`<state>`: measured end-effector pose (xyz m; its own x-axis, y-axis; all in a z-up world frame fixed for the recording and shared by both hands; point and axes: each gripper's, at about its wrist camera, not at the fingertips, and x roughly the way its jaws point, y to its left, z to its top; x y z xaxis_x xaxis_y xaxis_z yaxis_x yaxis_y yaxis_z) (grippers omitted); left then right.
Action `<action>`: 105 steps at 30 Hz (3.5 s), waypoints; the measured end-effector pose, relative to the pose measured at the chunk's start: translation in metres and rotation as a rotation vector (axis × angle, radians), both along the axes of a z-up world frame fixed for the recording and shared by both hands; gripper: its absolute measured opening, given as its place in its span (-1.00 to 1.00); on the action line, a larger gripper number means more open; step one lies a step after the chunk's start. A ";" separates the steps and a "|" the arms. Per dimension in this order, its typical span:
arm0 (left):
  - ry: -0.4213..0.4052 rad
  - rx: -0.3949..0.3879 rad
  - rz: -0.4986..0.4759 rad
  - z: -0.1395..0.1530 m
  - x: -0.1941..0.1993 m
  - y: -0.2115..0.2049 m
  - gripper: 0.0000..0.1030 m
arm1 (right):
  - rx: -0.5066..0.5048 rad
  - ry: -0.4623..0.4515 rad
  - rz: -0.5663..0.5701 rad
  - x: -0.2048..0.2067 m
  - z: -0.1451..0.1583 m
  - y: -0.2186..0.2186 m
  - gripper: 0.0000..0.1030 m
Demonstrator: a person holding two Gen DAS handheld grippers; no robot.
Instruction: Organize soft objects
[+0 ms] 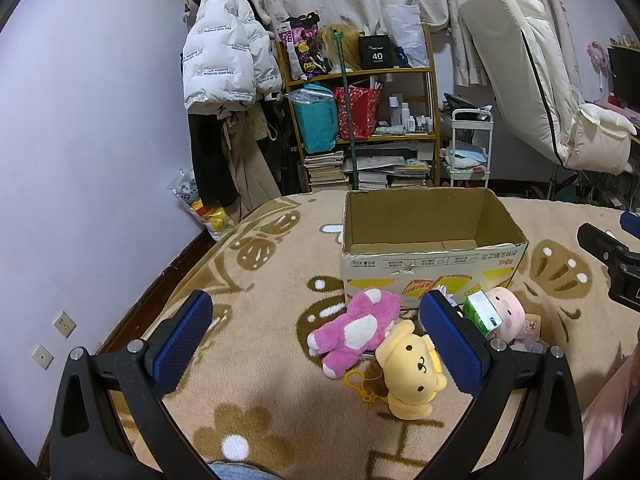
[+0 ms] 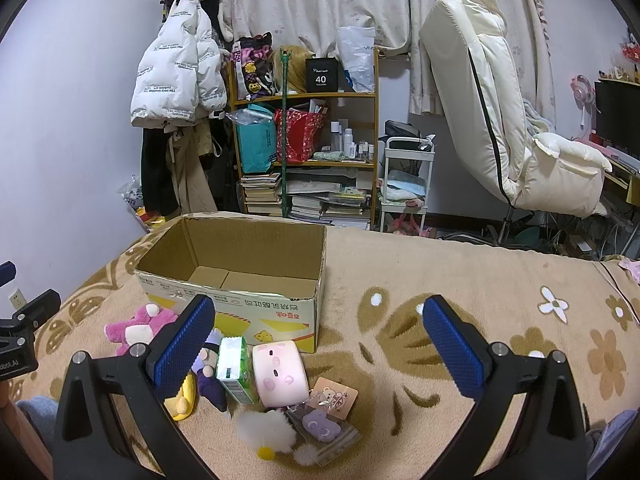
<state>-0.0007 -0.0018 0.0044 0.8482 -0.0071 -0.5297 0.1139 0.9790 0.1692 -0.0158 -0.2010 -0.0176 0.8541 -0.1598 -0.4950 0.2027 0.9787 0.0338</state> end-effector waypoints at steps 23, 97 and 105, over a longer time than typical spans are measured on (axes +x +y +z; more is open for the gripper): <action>-0.004 0.006 0.006 0.000 0.000 0.000 0.99 | 0.002 0.000 0.000 0.000 0.000 0.000 1.00; 0.608 0.032 -0.031 -0.136 0.156 -0.024 0.99 | 0.389 0.536 0.146 0.123 -0.139 -0.017 0.53; 0.618 -0.002 -0.034 -0.141 0.160 -0.020 1.00 | 0.396 0.564 0.145 0.124 -0.147 -0.018 0.50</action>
<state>0.1595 -0.0213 -0.1362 0.3842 -0.0305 -0.9228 0.2211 0.9734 0.0599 0.1078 -0.2193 -0.1648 0.4486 0.2195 -0.8664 0.1629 0.9330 0.3208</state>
